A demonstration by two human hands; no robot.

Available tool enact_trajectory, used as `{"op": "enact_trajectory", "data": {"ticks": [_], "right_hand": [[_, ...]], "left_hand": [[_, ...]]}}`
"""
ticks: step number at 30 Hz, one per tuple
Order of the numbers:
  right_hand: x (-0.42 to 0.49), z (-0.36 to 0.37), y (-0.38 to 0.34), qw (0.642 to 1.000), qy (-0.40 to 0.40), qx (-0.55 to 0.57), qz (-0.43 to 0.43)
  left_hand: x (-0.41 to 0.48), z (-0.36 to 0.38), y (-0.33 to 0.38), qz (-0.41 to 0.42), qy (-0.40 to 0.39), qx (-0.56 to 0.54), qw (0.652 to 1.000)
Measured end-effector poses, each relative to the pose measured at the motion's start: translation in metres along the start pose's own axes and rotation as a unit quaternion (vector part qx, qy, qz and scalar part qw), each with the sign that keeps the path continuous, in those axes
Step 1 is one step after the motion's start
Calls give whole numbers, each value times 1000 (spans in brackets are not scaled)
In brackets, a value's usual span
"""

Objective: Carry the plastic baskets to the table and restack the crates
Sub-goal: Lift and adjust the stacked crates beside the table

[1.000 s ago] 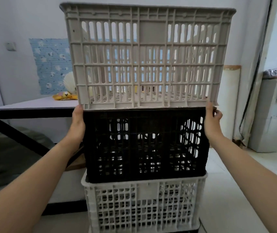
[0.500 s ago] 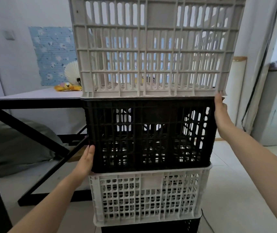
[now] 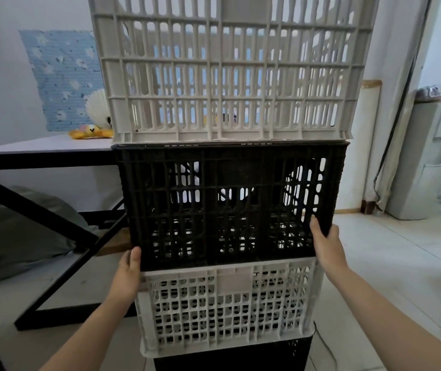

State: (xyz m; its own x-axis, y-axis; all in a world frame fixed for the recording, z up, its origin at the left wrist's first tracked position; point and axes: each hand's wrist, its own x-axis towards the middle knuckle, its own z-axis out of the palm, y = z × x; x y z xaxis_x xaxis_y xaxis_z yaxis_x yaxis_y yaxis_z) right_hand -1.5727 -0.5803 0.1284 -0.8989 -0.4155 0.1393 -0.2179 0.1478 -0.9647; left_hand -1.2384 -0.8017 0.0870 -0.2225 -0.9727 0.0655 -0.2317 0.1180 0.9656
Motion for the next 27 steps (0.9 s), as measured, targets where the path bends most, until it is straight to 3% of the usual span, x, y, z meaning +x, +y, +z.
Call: {"op": "enact_trajectory", "data": {"ticks": [5, 14, 27], "right_hand": [[1, 8, 4, 998, 33, -41, -21], [-6, 11, -1, 995, 21, -87, -38], [-6, 7, -1, 991, -11, -133, -28]], "left_hand": [[-3, -1, 5, 0, 9, 2, 1000], [-9, -2, 4, -2, -1, -10, 1000], [-15, -10, -10, 141, 7, 89, 986]]}}
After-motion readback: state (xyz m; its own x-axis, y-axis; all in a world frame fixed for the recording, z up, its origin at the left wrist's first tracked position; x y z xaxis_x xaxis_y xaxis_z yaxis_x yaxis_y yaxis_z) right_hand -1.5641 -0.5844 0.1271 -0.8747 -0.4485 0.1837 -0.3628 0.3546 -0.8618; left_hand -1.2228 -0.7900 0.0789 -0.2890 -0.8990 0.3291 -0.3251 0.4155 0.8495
